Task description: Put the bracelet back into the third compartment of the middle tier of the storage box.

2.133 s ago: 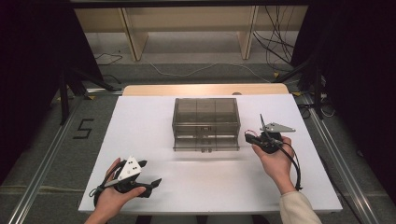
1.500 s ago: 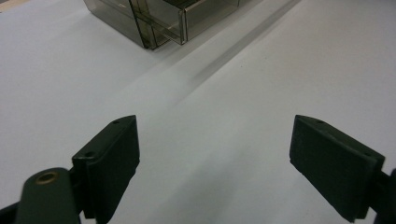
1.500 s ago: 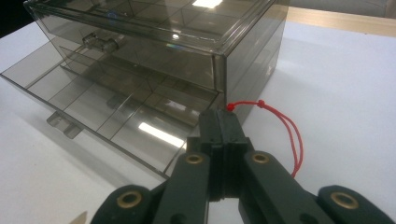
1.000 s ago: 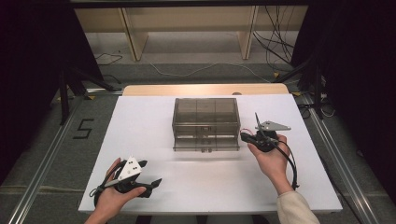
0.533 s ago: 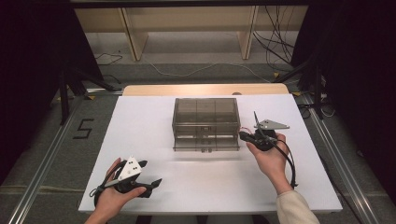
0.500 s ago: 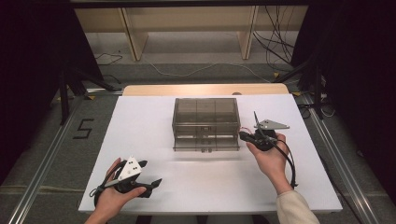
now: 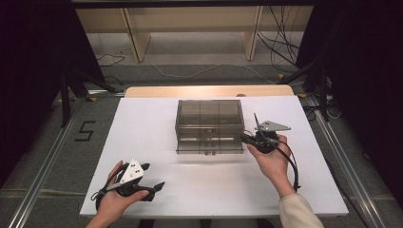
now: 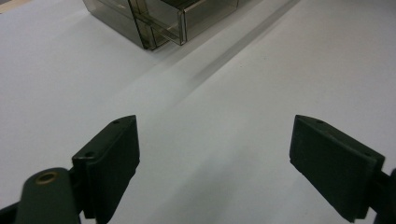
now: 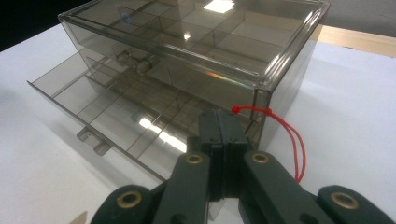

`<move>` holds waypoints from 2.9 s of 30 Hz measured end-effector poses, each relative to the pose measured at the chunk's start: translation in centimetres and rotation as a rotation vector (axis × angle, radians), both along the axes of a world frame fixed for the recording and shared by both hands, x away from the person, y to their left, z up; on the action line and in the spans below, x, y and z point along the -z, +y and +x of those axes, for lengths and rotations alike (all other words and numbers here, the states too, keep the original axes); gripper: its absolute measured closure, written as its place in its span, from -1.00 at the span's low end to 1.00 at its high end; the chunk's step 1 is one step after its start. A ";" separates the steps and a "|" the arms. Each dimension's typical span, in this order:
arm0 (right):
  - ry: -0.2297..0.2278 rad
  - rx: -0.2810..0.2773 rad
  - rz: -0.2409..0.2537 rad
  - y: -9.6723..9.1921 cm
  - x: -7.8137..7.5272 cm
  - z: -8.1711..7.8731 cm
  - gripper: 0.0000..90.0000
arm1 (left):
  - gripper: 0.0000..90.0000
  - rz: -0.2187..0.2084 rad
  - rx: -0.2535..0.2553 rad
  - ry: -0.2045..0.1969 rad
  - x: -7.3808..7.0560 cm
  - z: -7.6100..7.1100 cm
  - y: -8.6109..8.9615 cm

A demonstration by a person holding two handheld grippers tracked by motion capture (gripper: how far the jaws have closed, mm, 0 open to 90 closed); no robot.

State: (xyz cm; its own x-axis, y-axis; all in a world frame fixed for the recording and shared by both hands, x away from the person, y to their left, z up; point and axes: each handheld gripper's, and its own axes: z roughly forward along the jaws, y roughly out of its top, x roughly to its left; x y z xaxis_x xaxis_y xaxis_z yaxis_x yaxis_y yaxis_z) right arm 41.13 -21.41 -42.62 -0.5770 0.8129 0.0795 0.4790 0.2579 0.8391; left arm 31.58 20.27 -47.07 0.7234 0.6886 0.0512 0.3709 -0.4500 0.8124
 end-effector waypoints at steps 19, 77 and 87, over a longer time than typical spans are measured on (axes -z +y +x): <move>-0.001 -0.032 -0.006 1.2 -0.1 -0.1 1.00 | -0.65 0.001 0.003 0.001 0.0 0.0 0.0; 0.006 -0.092 -0.016 3.6 0.3 0.2 1.00 | -0.65 -0.002 0.001 0.000 0.0 0.0 0.0; 0.015 -0.096 -0.024 3.9 0.5 0.4 1.00 | -0.65 -0.001 0.002 0.000 0.0 0.0 0.0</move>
State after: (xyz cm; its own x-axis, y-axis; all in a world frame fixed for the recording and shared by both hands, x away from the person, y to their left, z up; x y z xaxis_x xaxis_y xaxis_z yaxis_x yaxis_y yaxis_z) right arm 41.50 -17.49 -43.08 -0.6513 0.7556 0.0701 0.4634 0.3229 0.8252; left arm 31.59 20.25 -47.07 0.7249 0.6871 0.0502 0.3701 -0.4498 0.8128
